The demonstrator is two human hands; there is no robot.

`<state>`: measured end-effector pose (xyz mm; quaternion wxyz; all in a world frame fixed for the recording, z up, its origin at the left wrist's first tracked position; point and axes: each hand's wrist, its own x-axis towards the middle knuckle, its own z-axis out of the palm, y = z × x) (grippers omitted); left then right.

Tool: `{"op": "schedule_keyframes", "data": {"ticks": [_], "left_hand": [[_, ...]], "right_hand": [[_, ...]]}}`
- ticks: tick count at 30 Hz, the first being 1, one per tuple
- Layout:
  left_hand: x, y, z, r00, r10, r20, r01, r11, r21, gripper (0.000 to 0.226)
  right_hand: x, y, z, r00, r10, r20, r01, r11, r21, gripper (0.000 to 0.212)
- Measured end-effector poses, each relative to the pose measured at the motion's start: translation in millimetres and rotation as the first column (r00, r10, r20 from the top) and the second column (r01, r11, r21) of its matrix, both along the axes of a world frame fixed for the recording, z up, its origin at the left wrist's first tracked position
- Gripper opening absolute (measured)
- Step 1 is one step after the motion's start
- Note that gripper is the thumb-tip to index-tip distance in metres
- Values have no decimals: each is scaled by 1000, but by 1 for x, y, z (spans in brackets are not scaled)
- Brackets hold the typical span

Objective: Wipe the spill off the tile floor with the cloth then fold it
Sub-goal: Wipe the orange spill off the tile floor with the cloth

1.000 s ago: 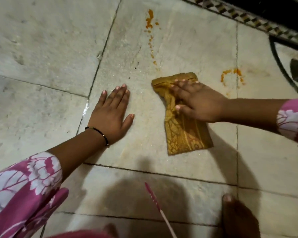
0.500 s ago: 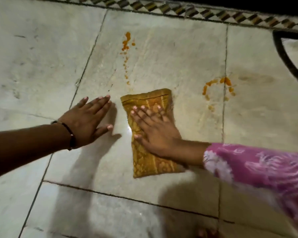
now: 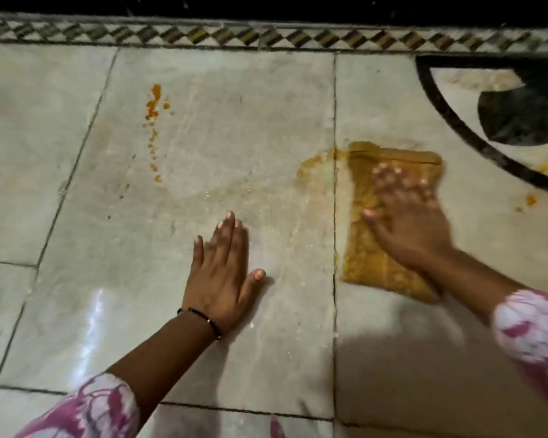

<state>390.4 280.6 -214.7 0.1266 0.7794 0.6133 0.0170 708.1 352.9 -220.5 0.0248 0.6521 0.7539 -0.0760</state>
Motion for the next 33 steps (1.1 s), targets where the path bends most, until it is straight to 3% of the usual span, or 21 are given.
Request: {"op": "schedule_keyframes", "data": {"ticks": [4, 9, 13, 16, 18, 21, 27, 30, 33], "left_hand": [[8, 14, -17, 997, 45, -57, -44, 999, 19, 80], [12, 14, -18, 996, 77, -55, -76, 997, 19, 81], [13, 14, -18, 994, 90, -65, -89, 996, 7, 81], [13, 15, -18, 992, 94, -84, -94, 996, 4, 81], [13, 15, -18, 991, 90, -97, -91, 996, -4, 81], [14, 16, -17, 992, 89, -85, -89, 996, 0, 82], [16, 15, -16, 993, 102, -67, -102, 995, 11, 85], [19, 14, -16, 990, 119, -75, -119, 993, 4, 87], [19, 16, -15, 989, 123, -78, -123, 992, 5, 86]], "right_hand": [[59, -2, 5, 972, -231, 43, 231, 973, 2, 80], [3, 55, 4, 921, -388, 33, 389, 921, -34, 97], [-89, 83, 6, 998, -60, -8, 59, 997, -59, 91], [-155, 66, 4, 967, 253, -20, -254, 966, -53, 81], [-163, 57, 0, 937, 347, -33, -348, 937, -36, 77], [-129, 69, 0, 945, 326, -35, -326, 945, -9, 74], [-12, 38, 6, 1000, -15, -6, 15, 999, -35, 70], [-36, -9, 4, 1000, 4, 30, -2, 999, -49, 71], [-106, -32, -2, 983, 184, -13, -184, 983, 5, 71]]}}
